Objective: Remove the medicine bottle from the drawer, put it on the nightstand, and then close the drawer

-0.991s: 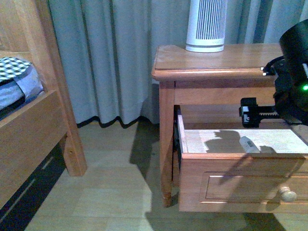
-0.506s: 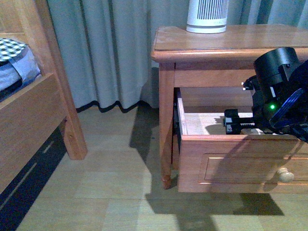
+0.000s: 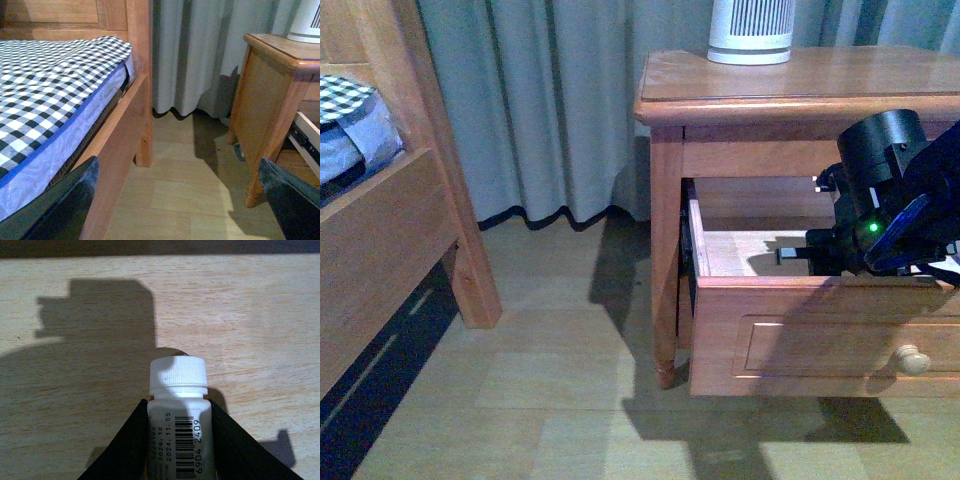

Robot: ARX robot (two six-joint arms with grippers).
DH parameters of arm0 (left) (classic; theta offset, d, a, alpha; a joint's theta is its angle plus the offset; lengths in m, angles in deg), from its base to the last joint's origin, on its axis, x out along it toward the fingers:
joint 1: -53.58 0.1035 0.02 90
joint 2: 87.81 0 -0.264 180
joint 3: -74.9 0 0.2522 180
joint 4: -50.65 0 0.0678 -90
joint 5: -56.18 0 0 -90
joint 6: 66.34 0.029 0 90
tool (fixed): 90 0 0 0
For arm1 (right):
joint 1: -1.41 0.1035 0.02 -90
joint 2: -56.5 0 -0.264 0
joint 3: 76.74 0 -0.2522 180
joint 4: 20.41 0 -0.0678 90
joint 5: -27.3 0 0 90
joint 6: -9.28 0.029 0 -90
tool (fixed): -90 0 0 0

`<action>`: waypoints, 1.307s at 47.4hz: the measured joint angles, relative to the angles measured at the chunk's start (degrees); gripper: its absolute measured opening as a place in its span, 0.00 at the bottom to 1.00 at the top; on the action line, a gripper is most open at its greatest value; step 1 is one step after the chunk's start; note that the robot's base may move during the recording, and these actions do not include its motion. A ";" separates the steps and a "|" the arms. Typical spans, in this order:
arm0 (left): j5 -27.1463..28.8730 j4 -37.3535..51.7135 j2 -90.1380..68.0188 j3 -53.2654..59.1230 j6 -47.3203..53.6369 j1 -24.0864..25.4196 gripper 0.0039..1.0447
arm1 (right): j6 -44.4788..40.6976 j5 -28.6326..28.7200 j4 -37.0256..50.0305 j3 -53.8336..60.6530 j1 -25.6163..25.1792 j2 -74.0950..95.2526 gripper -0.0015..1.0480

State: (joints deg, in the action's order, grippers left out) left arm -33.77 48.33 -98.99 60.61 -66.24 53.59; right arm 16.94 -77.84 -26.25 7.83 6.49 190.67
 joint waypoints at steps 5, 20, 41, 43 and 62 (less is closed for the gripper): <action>0.00 0.00 0.00 0.00 0.00 0.00 0.94 | 0.00 -0.07 0.37 0.02 0.02 0.00 0.29; 0.00 0.00 0.00 0.00 0.00 0.00 0.94 | 0.24 -0.26 2.71 8.98 4.11 -11.43 0.28; -0.02 0.00 0.00 0.00 0.00 0.00 0.94 | -0.28 1.07 -2.54 3.96 6.03 -35.93 0.28; -0.02 0.00 0.00 0.00 0.00 0.00 0.94 | -0.85 0.72 -3.48 1.20 4.63 -35.15 0.28; -0.02 0.00 0.00 0.00 0.00 0.00 0.94 | 1.68 -2.93 -26.03 -38.91 -6.88 -5.27 0.28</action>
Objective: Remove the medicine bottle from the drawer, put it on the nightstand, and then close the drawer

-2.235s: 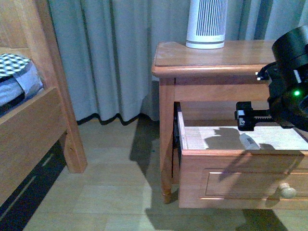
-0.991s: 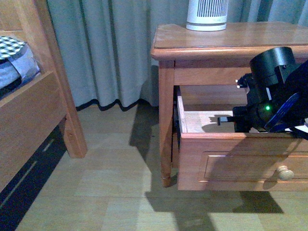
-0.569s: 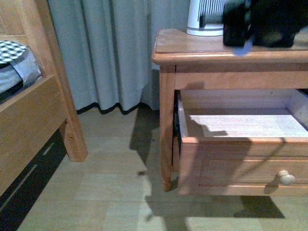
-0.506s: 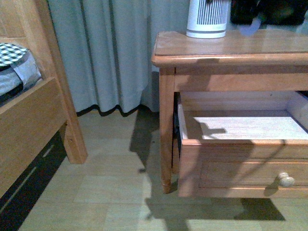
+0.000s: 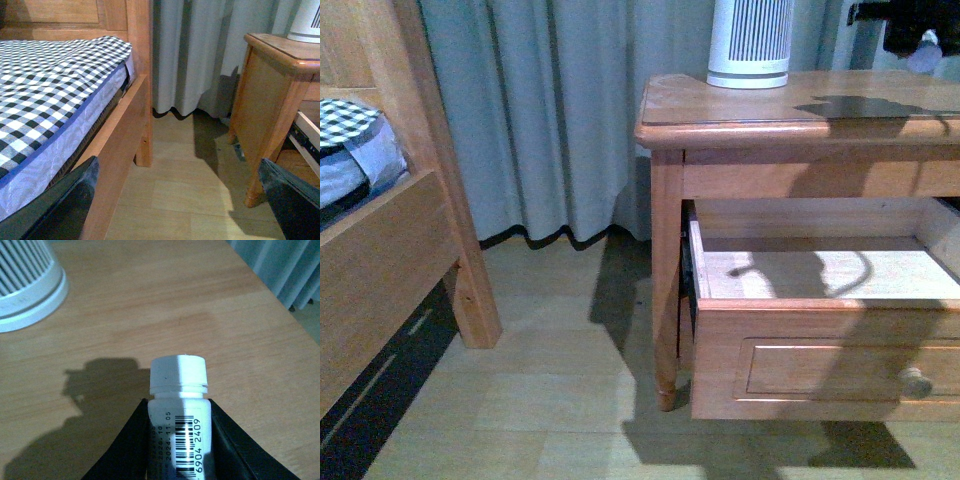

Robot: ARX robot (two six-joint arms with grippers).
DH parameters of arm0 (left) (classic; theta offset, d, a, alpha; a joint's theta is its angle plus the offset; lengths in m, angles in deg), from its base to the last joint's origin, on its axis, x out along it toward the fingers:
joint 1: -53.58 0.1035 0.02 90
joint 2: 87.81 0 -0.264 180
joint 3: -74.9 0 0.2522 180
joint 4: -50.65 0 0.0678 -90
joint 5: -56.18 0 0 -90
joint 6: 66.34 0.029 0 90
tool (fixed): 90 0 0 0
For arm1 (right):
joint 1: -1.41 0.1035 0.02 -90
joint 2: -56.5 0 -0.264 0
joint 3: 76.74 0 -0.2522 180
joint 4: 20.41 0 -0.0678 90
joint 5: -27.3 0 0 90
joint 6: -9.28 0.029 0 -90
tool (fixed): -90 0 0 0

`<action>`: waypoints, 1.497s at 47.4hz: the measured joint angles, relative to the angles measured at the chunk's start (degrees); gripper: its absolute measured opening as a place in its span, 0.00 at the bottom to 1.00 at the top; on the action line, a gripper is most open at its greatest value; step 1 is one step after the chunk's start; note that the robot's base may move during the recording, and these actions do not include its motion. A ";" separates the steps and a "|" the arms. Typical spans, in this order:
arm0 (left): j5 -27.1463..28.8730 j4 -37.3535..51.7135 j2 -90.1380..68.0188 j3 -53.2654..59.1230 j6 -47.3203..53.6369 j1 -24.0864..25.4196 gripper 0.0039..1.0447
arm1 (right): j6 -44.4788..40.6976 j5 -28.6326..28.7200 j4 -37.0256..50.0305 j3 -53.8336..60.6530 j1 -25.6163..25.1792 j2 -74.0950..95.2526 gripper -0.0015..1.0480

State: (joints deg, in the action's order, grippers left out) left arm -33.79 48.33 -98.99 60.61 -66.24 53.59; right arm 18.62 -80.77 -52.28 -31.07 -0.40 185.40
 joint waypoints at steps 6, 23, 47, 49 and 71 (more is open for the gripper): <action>0.00 0.00 0.00 0.00 0.00 0.00 0.94 | 0.48 -1.14 -0.98 -2.19 -0.74 3.39 0.28; 0.02 0.00 0.00 0.00 0.00 0.00 0.94 | 0.35 -1.64 1.01 -2.49 -1.42 4.98 0.54; 0.02 0.00 0.00 0.00 0.02 0.00 0.94 | -0.22 -0.66 17.11 21.00 3.23 -20.52 0.93; 0.00 0.00 0.00 0.00 0.00 0.00 0.94 | 0.17 0.33 18.78 26.67 4.31 -25.83 0.93; 0.00 0.00 0.00 0.00 0.00 0.00 0.94 | 11.72 4.02 29.68 91.14 13.64 -62.27 0.93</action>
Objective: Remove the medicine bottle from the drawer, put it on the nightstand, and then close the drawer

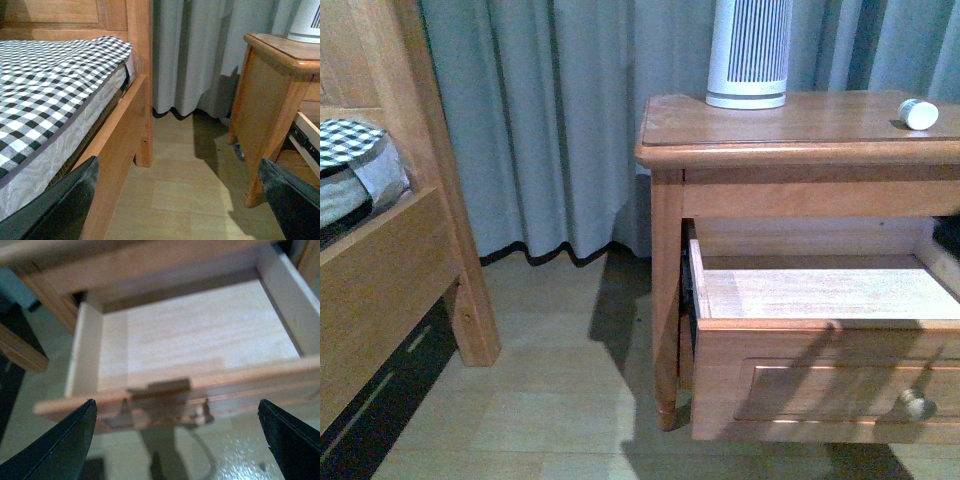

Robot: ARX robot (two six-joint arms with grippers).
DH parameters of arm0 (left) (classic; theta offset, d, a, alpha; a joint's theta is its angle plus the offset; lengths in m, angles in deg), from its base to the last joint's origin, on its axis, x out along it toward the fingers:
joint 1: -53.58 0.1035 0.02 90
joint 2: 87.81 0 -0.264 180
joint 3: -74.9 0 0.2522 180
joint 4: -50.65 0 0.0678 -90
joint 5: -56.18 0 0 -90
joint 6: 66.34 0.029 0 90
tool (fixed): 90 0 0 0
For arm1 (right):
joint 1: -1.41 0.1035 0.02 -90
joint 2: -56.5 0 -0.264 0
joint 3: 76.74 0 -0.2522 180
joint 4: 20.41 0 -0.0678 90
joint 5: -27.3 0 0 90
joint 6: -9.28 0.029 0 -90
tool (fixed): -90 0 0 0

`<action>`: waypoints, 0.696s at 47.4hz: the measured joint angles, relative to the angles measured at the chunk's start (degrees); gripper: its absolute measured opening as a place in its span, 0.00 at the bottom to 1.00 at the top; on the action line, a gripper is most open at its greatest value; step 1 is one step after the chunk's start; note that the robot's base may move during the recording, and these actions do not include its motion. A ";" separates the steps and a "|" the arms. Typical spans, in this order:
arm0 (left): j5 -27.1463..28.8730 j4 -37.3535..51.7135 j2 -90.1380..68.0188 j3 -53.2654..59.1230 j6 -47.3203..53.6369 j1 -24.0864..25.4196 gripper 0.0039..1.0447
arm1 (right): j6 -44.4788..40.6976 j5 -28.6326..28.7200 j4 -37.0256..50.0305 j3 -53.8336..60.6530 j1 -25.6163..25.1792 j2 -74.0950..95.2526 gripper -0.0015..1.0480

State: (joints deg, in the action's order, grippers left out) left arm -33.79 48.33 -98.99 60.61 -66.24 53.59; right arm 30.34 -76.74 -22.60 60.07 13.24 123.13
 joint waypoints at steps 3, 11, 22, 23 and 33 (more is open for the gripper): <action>0.02 0.00 0.00 0.00 0.00 0.00 0.94 | 0.20 -1.20 3.41 4.00 -0.15 0.98 0.93; 0.02 0.00 0.00 0.00 0.02 0.00 0.94 | 0.44 -1.44 14.62 8.63 -1.64 9.01 0.93; 0.00 0.00 0.00 0.00 0.00 0.00 0.94 | -1.31 -1.62 24.57 7.58 -4.37 23.10 0.93; 0.00 0.00 0.00 0.00 0.00 0.00 0.94 | -1.60 -1.64 25.20 7.19 -4.50 24.20 0.93; 0.00 0.00 0.00 0.00 0.00 0.00 0.94 | -4.42 -1.97 27.58 0.94 -5.46 33.22 0.93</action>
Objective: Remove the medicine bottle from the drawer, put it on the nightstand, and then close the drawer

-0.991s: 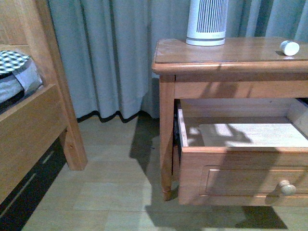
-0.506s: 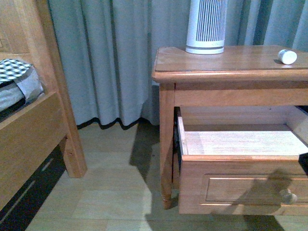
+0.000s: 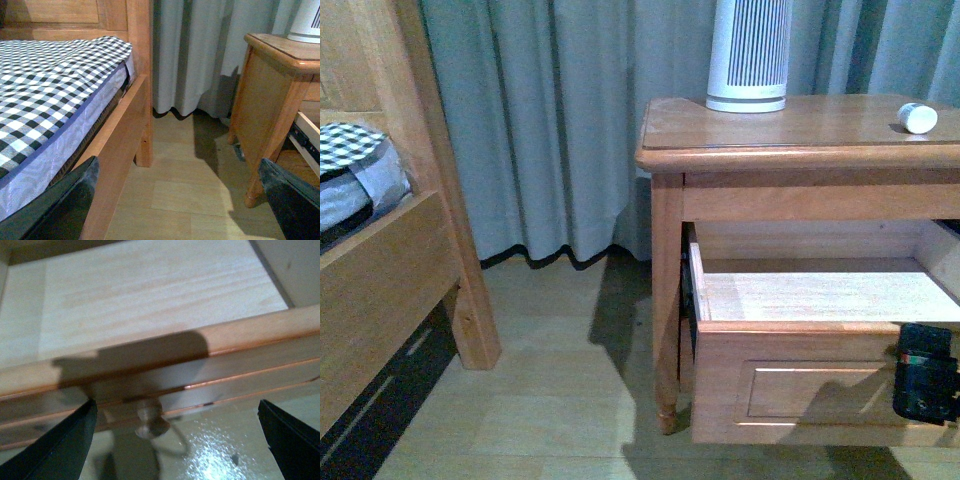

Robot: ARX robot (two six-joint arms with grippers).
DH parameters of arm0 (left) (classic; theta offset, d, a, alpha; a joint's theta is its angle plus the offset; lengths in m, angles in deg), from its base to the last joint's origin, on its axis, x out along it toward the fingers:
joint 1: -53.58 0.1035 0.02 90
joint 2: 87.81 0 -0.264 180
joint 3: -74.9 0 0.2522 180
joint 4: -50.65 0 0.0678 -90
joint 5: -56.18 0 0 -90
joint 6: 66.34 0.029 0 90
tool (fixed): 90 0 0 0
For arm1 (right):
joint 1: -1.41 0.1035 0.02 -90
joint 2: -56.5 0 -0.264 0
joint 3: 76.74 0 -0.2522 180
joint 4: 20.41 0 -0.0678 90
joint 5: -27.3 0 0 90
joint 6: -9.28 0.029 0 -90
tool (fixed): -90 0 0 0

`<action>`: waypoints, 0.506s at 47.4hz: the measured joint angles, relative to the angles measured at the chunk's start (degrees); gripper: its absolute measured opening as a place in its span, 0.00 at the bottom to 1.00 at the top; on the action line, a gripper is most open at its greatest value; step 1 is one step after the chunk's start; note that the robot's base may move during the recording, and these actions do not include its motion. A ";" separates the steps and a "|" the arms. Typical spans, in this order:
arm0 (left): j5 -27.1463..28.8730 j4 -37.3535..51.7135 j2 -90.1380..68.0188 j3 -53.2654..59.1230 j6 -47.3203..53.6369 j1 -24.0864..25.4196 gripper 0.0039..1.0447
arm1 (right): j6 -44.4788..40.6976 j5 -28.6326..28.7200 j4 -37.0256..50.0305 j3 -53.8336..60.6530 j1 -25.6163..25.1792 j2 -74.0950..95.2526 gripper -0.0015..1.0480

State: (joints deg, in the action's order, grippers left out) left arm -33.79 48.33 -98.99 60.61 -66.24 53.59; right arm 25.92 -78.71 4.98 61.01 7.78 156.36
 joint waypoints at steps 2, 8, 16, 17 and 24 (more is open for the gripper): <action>0.02 0.00 0.00 0.00 0.00 0.00 0.94 | -0.17 -0.02 0.02 -1.11 -0.09 1.27 0.93; 0.00 0.00 0.00 0.00 0.00 0.00 0.94 | -2.40 -0.52 -0.96 -7.65 -1.16 6.91 0.93; 0.00 0.00 0.00 0.00 0.00 0.00 0.94 | -6.19 -2.32 -1.31 -17.79 -3.13 14.60 0.93; 0.00 0.00 0.00 0.00 0.00 0.00 0.94 | -6.64 -2.71 -1.31 -19.43 -3.50 15.74 0.93; 0.00 0.00 0.00 0.00 0.00 0.00 0.94 | -9.92 -3.52 -3.43 -29.53 -5.70 21.27 0.93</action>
State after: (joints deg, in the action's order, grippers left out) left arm -33.79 48.33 -98.99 60.61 -66.24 53.59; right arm 16.00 -82.23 1.55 31.48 2.07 177.62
